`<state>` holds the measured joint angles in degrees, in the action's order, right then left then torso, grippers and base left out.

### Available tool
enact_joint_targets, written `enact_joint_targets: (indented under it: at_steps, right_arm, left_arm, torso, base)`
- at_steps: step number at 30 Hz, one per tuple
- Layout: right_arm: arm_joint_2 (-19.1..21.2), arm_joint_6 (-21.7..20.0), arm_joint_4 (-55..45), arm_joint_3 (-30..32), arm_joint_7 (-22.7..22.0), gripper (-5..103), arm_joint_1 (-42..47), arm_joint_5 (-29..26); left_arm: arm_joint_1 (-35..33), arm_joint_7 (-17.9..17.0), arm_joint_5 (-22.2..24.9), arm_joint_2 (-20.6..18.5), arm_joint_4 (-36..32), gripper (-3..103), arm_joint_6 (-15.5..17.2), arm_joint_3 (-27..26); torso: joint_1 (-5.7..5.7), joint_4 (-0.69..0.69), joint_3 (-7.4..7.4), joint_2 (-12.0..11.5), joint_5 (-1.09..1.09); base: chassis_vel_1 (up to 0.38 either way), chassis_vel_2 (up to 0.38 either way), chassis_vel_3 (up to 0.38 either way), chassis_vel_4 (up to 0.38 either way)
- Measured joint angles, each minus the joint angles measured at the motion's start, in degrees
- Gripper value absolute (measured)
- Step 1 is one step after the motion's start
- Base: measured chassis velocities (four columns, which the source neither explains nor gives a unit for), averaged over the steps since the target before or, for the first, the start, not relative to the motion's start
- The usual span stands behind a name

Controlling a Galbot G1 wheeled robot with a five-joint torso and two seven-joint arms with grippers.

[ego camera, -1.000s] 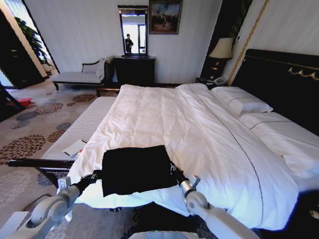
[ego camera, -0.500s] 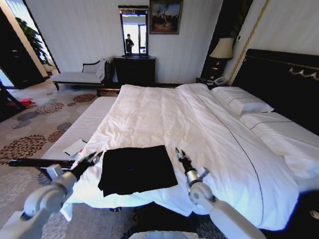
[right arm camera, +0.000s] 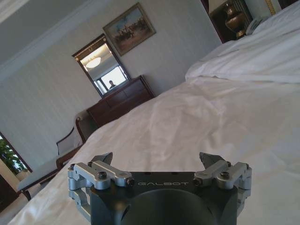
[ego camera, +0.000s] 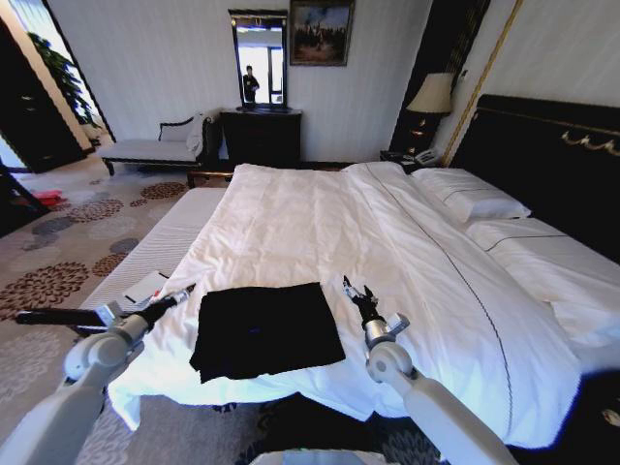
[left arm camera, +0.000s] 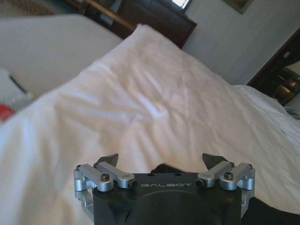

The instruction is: Fold the clothes on the bed.

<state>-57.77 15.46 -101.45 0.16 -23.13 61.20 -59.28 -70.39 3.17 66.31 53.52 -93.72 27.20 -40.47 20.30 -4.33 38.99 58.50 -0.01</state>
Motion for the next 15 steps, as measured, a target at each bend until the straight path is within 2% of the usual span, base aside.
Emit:
enact_joint_targets:
  at_steps: [9, 13, 14, 15]
  right_arm:
    - [-0.48, -0.61, 3.02, -1.15, -0.73, 100, -1.55, 0.0]
    - [-0.54, -0.72, 3.74, -1.34, -0.9, 100, -1.94, 0.0]
    - [-0.62, -0.76, 4.11, -1.43, -1.02, 100, -2.18, -0.01]
    - [-0.74, -0.8, 4.42, -1.52, -1.14, 100, -2.38, -0.02]
  left_arm:
    - [5.75, 1.92, -1.51, 3.28, 7.24, 100, -0.67, 4.76]
    - [7.06, 2.29, -1.56, 4.0, 8.34, 100, -0.8, 5.84]
    - [7.55, 2.45, -1.56, 4.31, 8.77, 103, -0.81, 6.37]
    - [7.94, 2.64, -1.55, 4.57, 9.1, 101, -0.8, 6.87]
  torso:
    - [0.0, 0.0, 0.0, -0.01, 0.02]
    - [0.0, 0.0, 0.0, 0.0, 0.02]
    - [0.0, 0.0, 0.0, -0.01, 0.02]
    - [0.0, 0.0, 0.0, -0.01, 0.02]
  base:
    - [0.0, 0.0, 0.0, 0.0]
    - [0.0, 0.0, 0.0, 0.0]
    - [0.0, 0.0, 0.0, 0.0]
    - [0.0, 0.0, 0.0, 0.0]
